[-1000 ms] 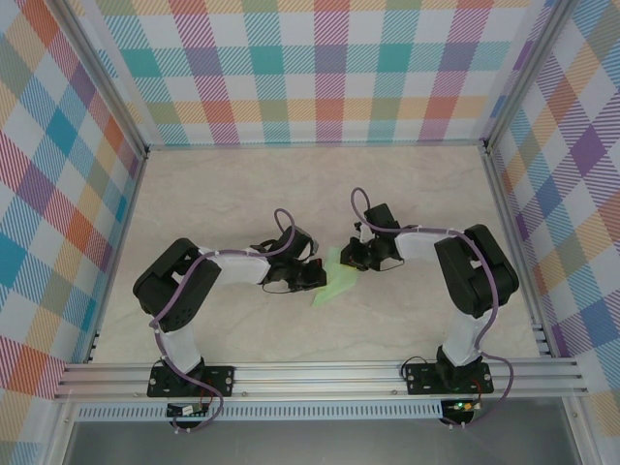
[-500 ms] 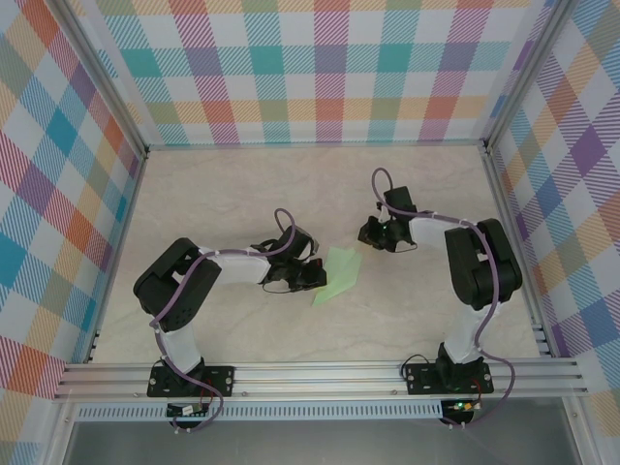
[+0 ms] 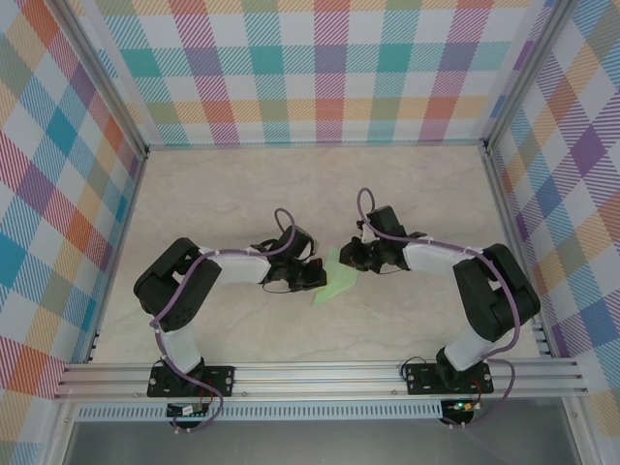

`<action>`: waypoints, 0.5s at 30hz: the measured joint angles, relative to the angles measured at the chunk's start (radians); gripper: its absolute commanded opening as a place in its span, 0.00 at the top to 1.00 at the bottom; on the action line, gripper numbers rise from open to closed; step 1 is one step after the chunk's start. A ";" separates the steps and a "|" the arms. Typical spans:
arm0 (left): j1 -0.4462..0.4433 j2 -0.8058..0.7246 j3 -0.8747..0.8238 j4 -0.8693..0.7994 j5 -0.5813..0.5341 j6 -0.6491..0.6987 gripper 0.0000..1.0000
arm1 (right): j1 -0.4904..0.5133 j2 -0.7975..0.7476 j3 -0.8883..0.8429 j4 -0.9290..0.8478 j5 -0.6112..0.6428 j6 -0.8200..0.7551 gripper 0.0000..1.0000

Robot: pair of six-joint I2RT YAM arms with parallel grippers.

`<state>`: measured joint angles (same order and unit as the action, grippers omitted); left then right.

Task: Fold a paper plane with a square sheet of paper (pick it up from the middle)
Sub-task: Fourth fold the wing at the center of the table.

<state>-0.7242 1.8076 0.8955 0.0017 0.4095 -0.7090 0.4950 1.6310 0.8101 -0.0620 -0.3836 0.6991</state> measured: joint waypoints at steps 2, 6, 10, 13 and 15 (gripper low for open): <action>0.000 0.001 0.003 -0.004 0.000 0.000 1.00 | 0.016 0.020 -0.004 0.015 -0.008 0.020 0.86; 0.000 0.004 0.012 -0.016 0.000 0.000 1.00 | 0.024 0.064 -0.004 0.039 -0.019 0.039 0.87; 0.000 0.010 0.027 -0.039 0.000 0.000 1.00 | 0.024 0.093 -0.004 0.049 -0.031 0.046 0.87; 0.000 0.011 0.033 -0.050 0.000 0.000 1.00 | 0.029 0.111 -0.004 0.054 -0.042 0.046 0.87; 0.000 0.011 0.035 -0.052 0.000 0.000 1.00 | 0.032 0.122 -0.004 0.055 -0.048 0.046 0.87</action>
<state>-0.7242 1.8187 0.9302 -0.0505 0.4095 -0.7090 0.5270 1.7535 0.8062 -0.0074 -0.4316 0.7448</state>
